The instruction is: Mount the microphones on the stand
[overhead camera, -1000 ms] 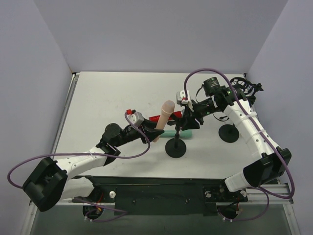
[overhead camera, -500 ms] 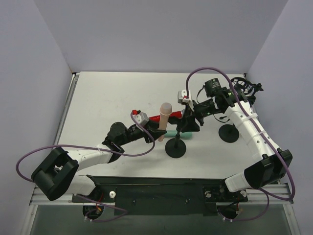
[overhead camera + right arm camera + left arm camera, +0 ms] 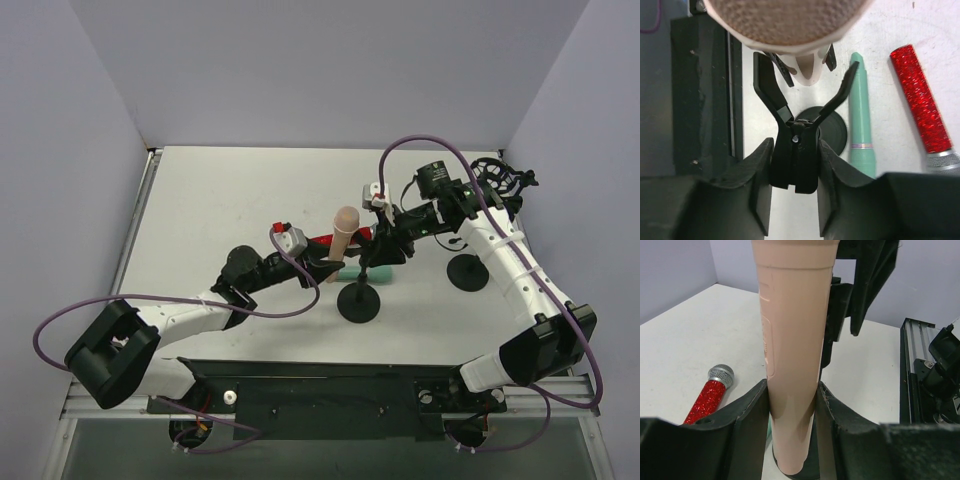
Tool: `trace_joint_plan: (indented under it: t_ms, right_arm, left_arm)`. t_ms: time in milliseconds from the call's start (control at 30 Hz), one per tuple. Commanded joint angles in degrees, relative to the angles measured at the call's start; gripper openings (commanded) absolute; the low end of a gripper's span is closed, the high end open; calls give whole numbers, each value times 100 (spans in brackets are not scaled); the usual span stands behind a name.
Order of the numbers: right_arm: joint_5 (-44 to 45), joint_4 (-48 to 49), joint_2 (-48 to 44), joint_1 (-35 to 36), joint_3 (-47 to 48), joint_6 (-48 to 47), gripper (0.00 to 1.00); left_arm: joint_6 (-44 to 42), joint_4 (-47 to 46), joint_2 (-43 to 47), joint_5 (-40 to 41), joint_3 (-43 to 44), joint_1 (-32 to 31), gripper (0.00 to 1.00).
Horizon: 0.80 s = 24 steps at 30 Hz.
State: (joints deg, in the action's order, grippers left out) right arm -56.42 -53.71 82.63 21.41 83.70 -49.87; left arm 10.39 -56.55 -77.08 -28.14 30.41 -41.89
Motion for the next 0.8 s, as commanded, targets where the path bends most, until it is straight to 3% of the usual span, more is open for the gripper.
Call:
trace_joint_plan:
  t_ms: [0,100,567,667,767]
  right_arm:
    - [-150,63,-63,12,-47,153,11]
    - [-132,54,-80,-5,-47,161,0]
    - [-308,45,-45,-14,-91,153,1]
    - [-351,159,-71,-49,-143,301,23]
    - [-378,265,-115,-75,-222,381,34]
  left_arm:
    - [-274,-40,26,-157,360,-39,0]
    - [-380,127,44,-209,430,-39,0]
    - [-899,778,-299,-649,1010,-47,0]
    - [-881,760,-343,-640,1045,-39,0]
    - [-855,742,-360,-640,1037,-47,0]
